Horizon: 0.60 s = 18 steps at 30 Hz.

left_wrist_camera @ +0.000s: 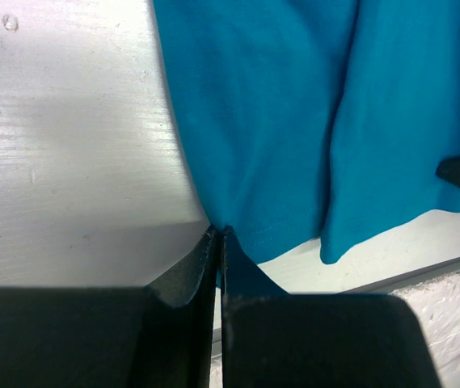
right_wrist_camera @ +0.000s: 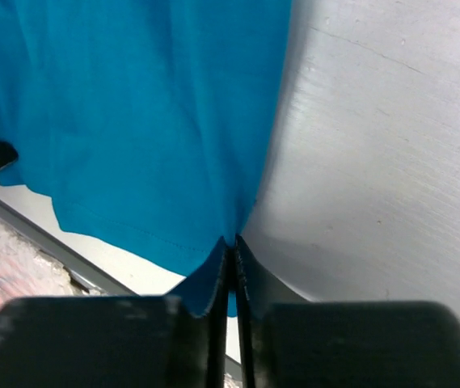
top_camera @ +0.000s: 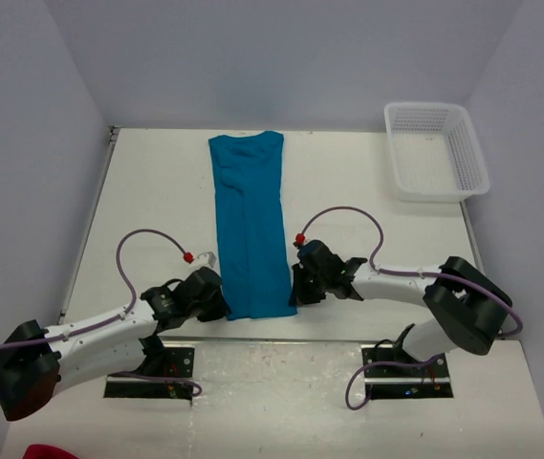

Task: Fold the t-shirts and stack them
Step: Grab the bottom of the folded rectangular tshirt with both arms

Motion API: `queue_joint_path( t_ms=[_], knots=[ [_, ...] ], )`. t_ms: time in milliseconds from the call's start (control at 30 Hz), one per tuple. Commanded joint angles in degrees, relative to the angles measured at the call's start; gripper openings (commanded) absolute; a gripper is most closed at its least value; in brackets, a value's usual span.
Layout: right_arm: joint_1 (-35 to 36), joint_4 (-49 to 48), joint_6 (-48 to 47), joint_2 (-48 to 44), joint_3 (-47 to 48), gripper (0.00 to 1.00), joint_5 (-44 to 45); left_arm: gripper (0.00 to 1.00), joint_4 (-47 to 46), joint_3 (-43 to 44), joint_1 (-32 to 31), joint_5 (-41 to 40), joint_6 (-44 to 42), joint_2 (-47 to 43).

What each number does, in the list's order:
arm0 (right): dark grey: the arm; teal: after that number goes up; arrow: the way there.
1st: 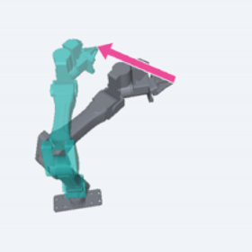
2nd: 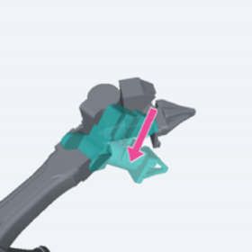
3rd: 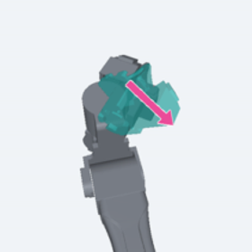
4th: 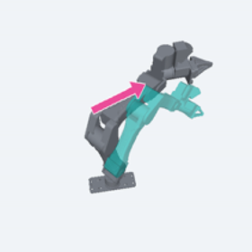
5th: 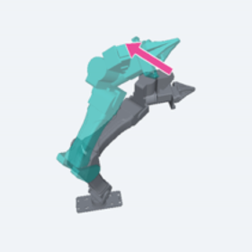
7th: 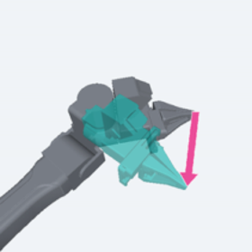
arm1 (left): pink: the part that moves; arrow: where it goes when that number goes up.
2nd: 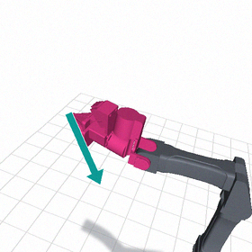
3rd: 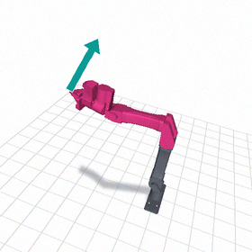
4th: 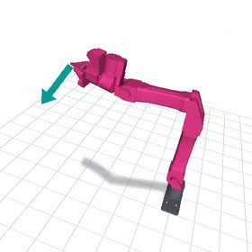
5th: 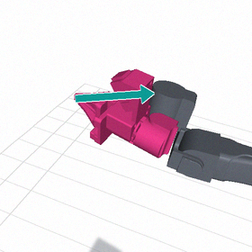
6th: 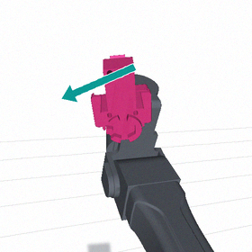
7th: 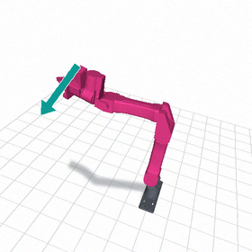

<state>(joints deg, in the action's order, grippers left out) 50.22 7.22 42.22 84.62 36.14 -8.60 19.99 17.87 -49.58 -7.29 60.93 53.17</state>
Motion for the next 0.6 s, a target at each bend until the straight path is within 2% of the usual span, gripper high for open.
queue_joint_path(
  t_ms=[0,567],
  knots=[
    [0.8,3.7,1.2,0.2,-2.5,0.0,1.9,0.0,3.5,-0.8,-0.3,-0.4,-0.1,-1.0],
    [1.2,10.2,3.4,-6.8,-3.5,0.0,7.5,0.0,11.6,-0.4,-0.3,-1.6,1.0,-8.8]
  ],
)
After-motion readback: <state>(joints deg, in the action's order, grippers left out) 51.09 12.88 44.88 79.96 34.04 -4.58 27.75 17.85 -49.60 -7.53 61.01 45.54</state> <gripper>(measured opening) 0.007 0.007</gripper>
